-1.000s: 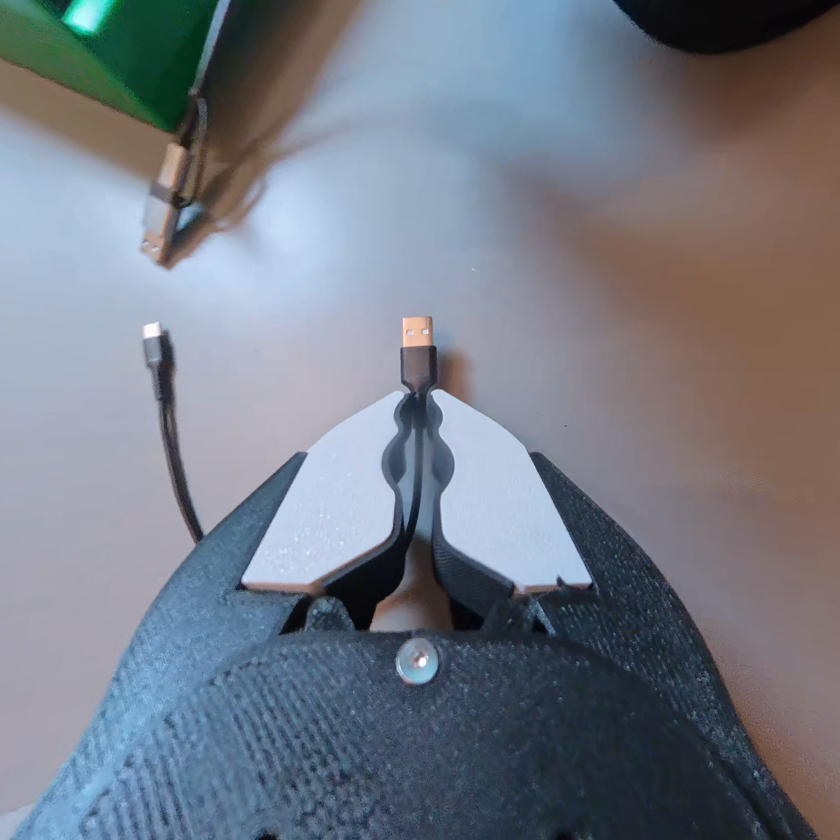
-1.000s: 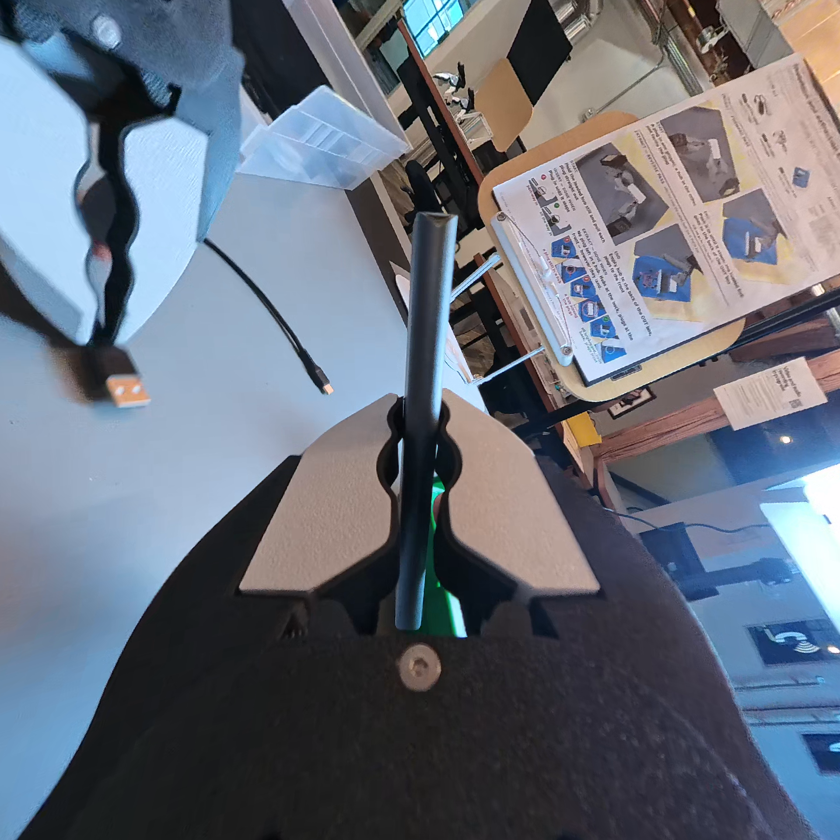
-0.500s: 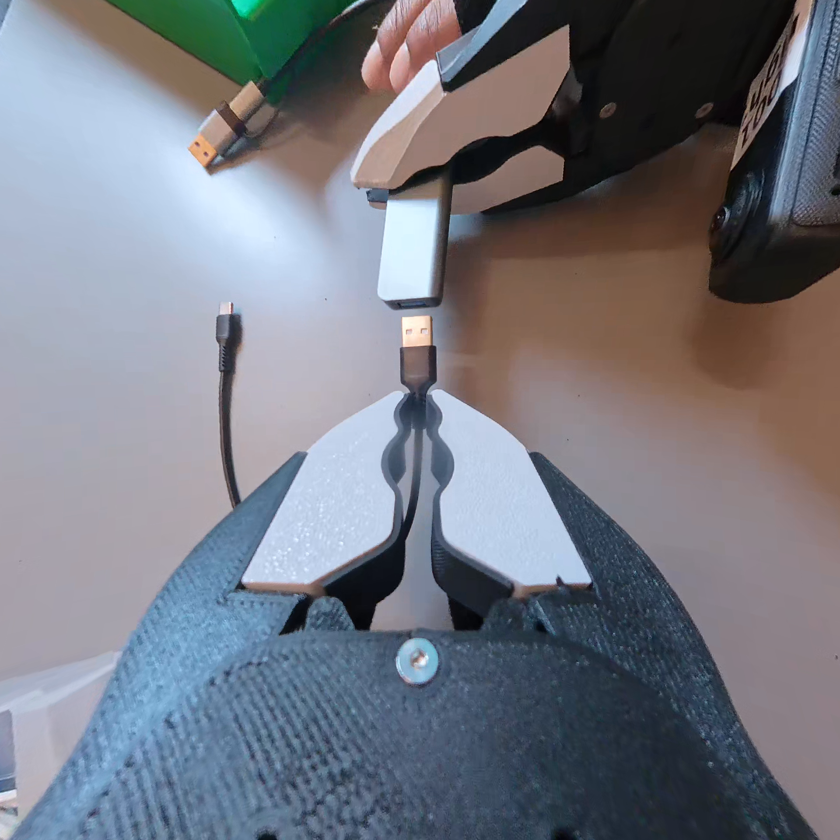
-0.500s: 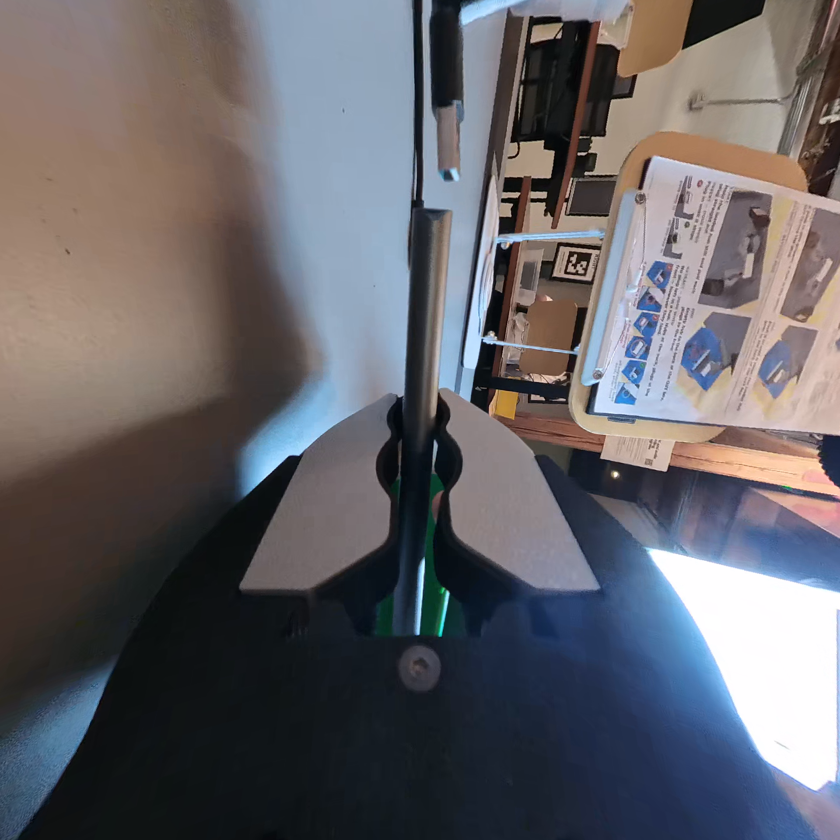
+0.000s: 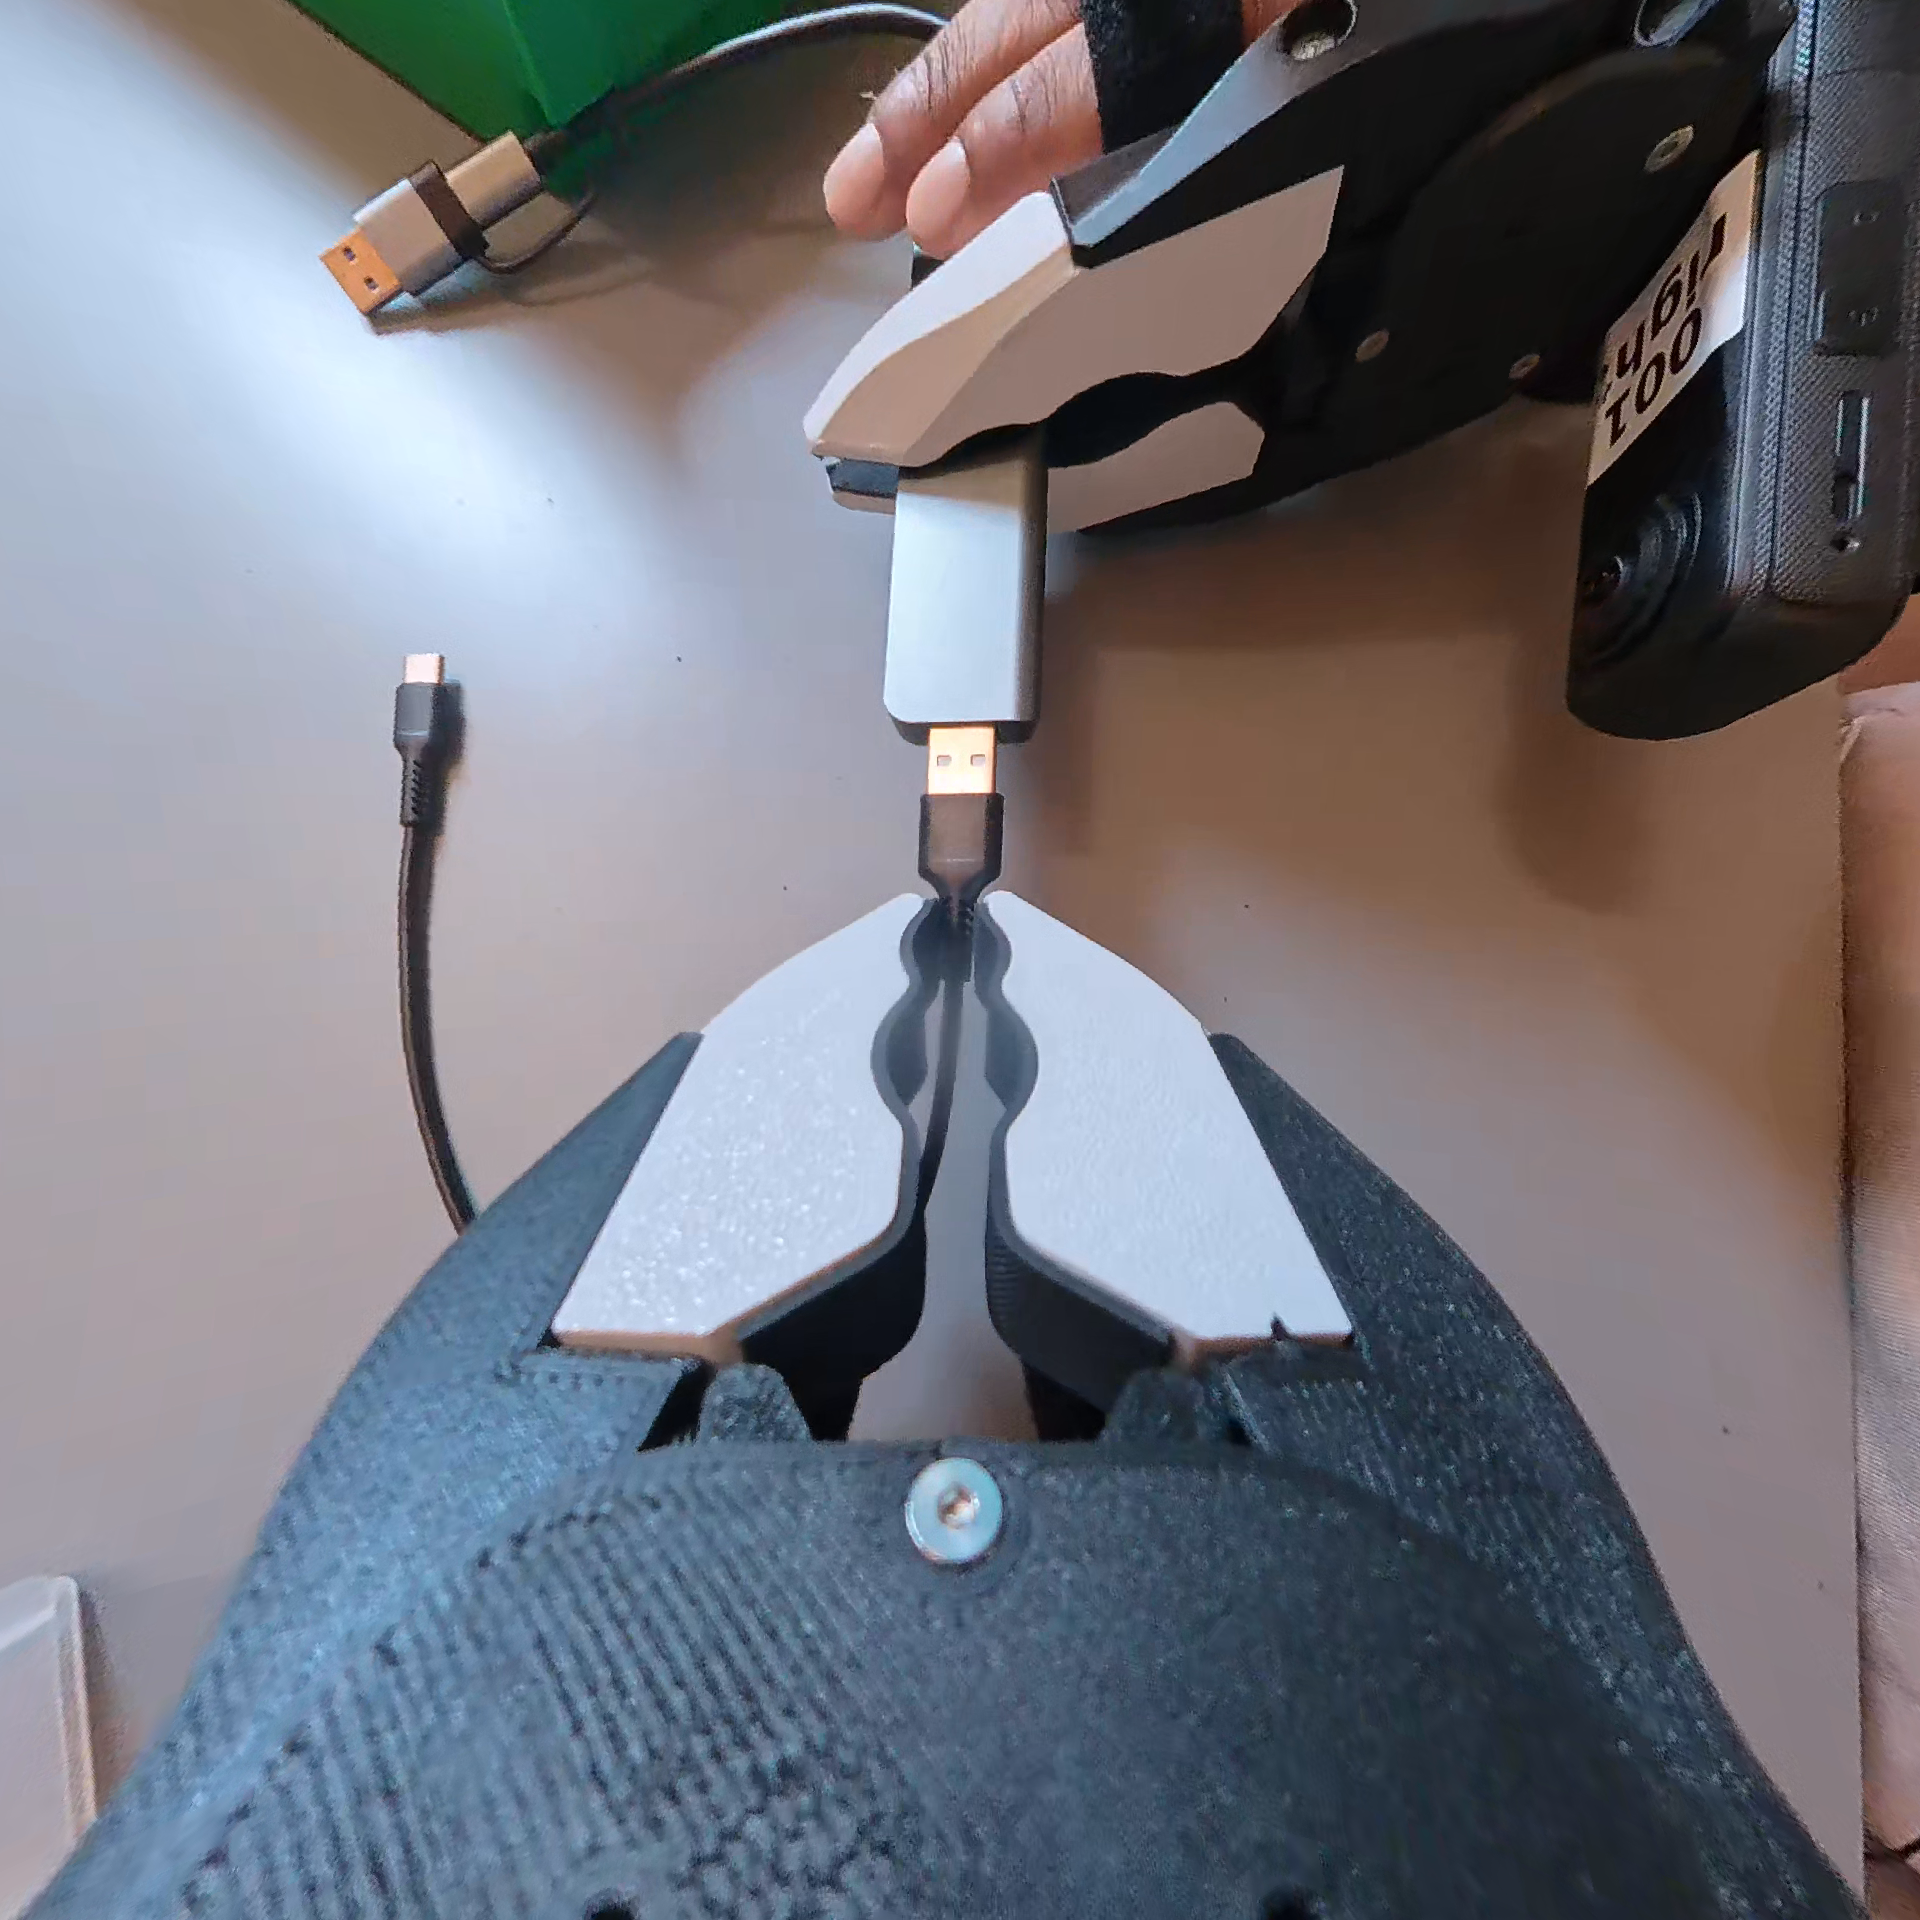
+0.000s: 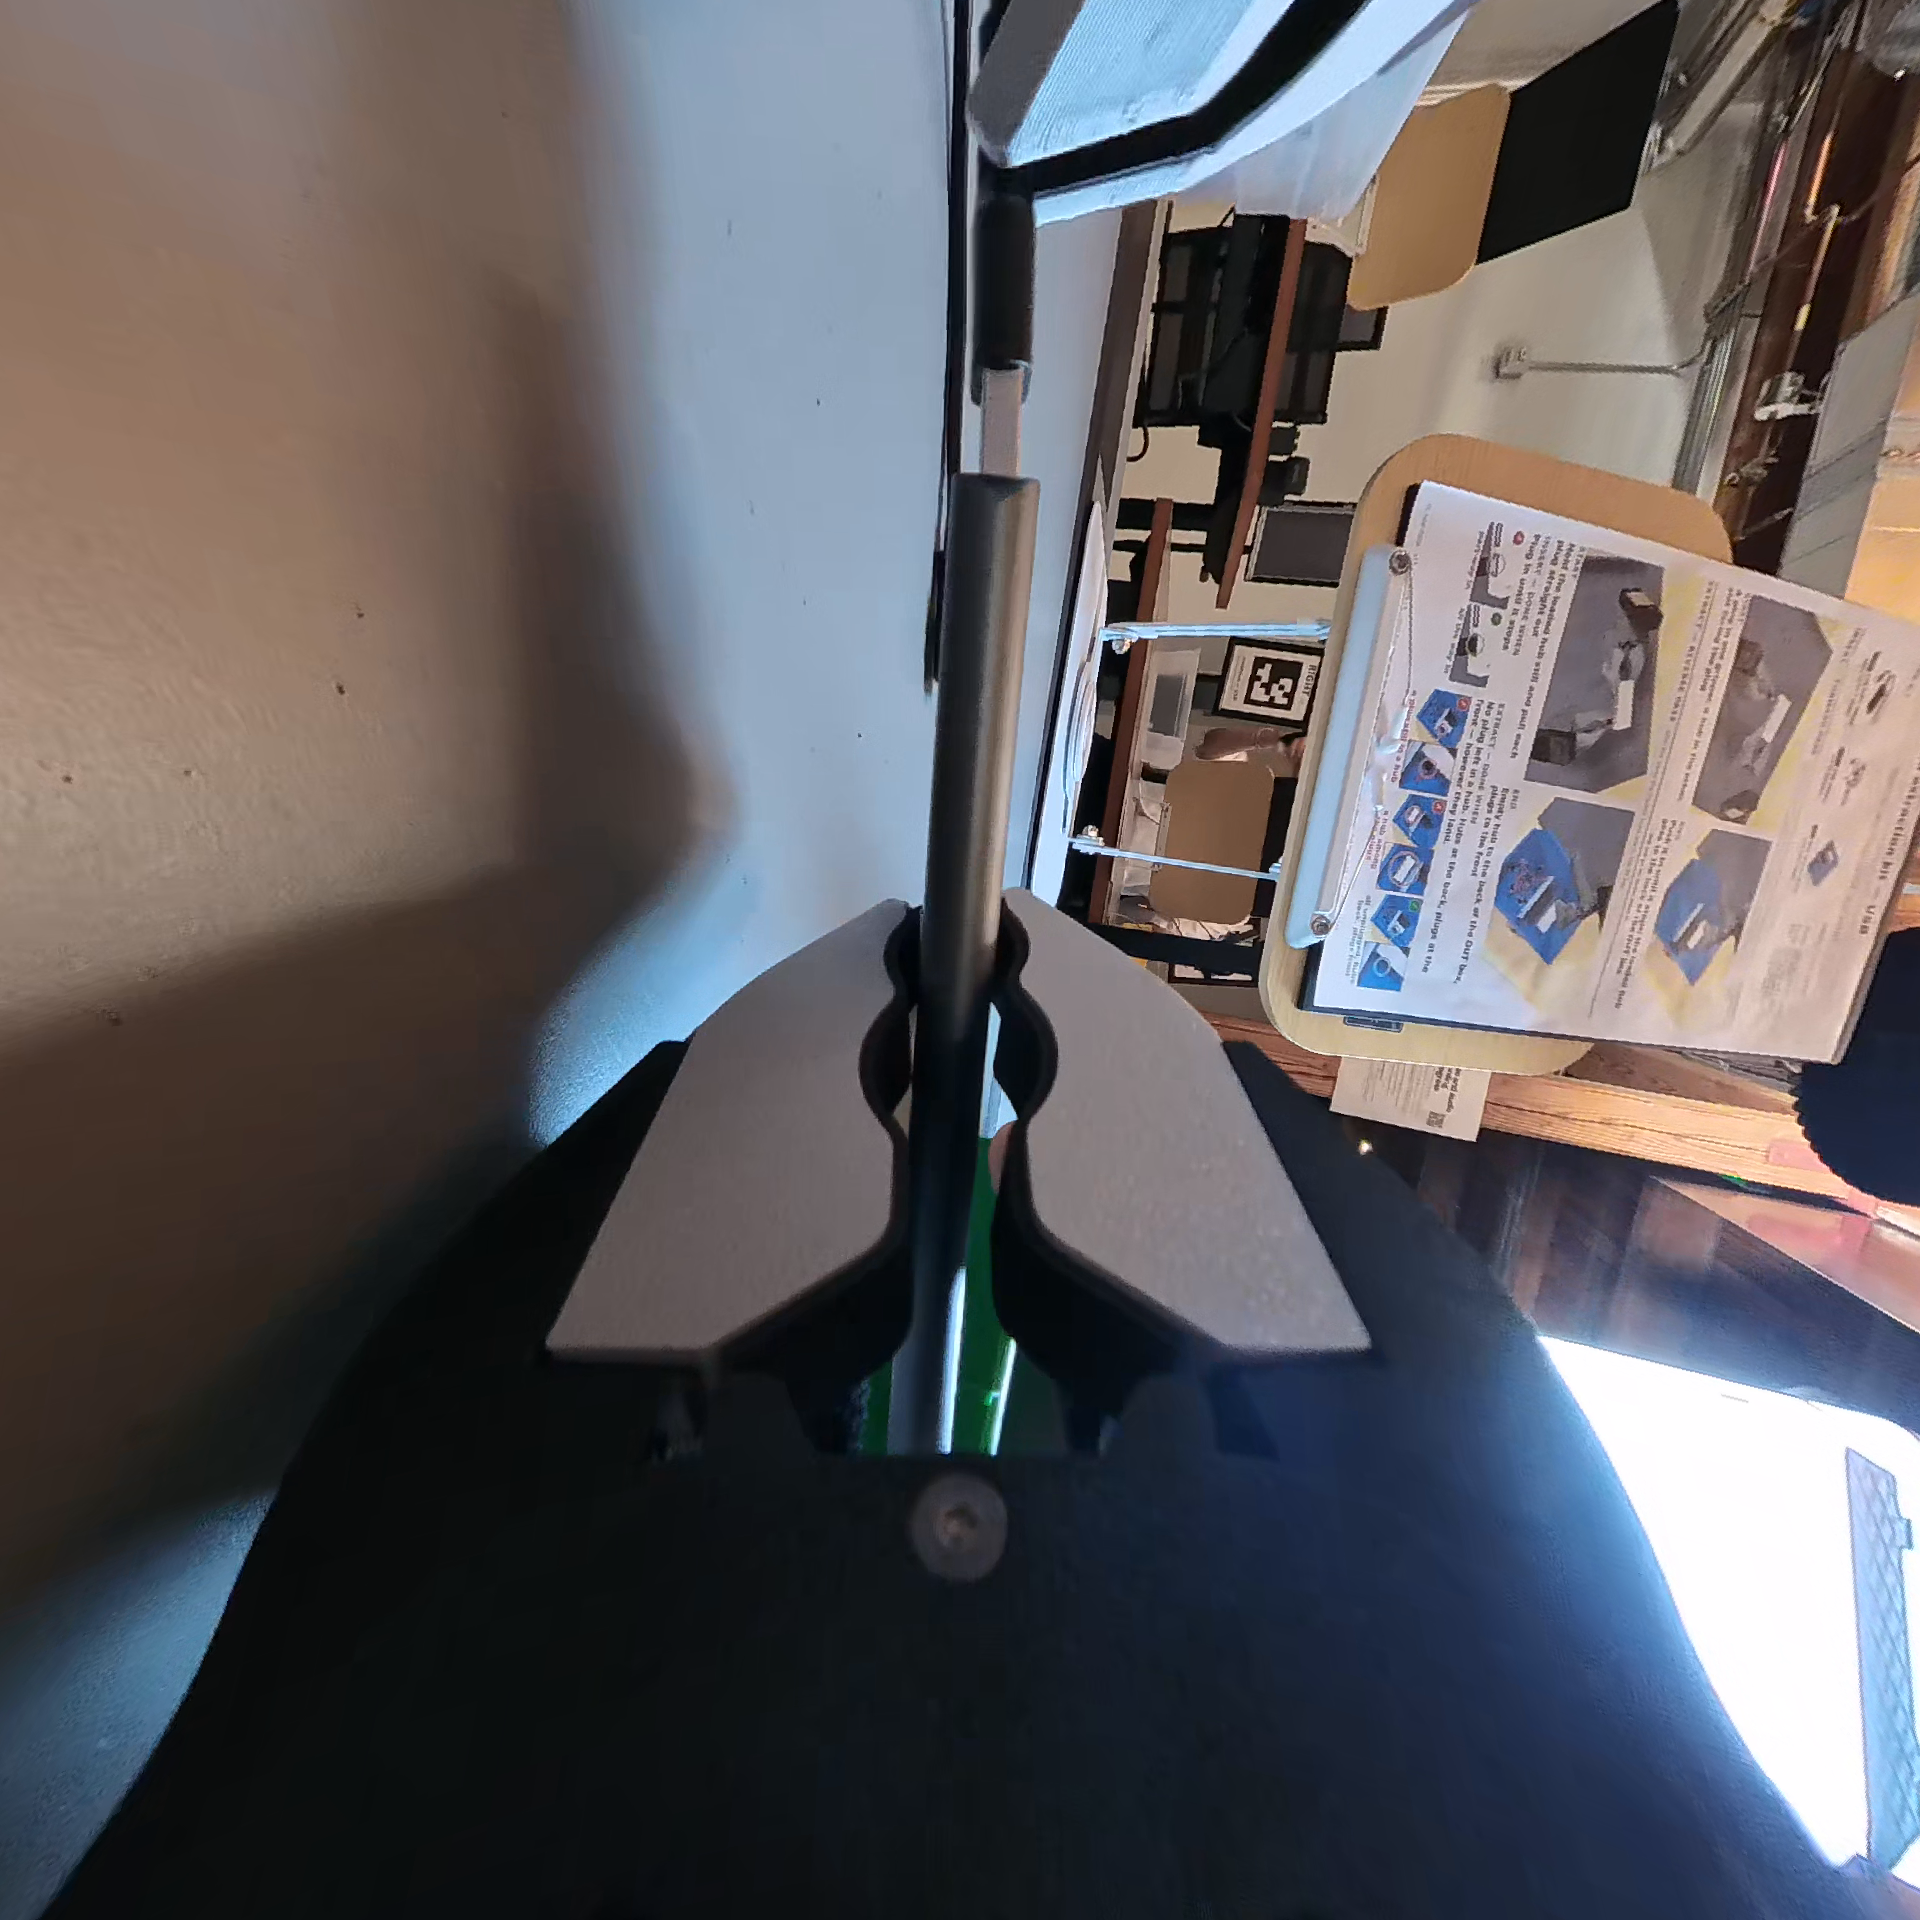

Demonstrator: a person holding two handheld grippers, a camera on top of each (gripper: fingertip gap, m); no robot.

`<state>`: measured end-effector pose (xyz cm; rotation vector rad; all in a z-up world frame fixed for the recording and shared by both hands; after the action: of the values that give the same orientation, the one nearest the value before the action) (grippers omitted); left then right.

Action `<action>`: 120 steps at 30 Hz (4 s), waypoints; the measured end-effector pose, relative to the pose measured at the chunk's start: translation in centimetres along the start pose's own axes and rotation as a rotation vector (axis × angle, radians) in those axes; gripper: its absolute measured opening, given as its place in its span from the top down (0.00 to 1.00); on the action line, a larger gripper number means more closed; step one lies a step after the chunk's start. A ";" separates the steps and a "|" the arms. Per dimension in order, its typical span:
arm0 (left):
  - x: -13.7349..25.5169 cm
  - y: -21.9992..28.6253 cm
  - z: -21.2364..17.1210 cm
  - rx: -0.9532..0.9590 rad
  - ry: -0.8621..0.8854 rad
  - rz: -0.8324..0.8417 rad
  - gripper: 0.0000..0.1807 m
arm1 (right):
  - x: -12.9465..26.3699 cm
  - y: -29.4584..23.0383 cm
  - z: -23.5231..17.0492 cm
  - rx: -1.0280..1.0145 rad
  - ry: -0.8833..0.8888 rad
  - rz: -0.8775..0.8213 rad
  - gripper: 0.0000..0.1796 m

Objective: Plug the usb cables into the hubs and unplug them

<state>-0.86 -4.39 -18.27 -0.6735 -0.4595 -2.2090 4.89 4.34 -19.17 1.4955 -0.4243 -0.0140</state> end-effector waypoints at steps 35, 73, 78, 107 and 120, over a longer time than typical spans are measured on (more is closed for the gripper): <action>-1.7 0.0 1.1 0.081 0.040 0.101 0.97 | -0.1 -0.5 -1.0 -0.123 -0.331 0.052 0.95; -1.3 0.2 2.2 0.178 0.123 0.091 0.96 | 0.3 0.1 1.6 -0.112 -0.205 0.073 0.95; -0.7 0.6 3.2 0.059 0.199 0.107 0.92 | 0.5 0.8 1.5 -0.219 -0.177 0.078 0.94; -1.0 6.4 9.5 -0.246 0.668 -0.112 0.81 | 9.3 12.5 6.2 -1.498 1.271 0.165 0.94; 0.0 2.6 6.6 -0.613 0.334 0.175 0.94 | 8.1 10.2 5.4 -1.213 0.979 0.162 0.92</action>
<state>3.23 -2.70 -12.68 -0.6022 0.4498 -2.2318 8.37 -2.14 -7.10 0.1571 0.2698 0.4879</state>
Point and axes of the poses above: each gripper's, where its closed fingertips meet, x back along the fingers, z out of its top, y = z × x across the jaws, the point moved 2 cm from there along x, back along the fingers, and after that the axes turned 9 degrees about y, right-handed, at the moved point
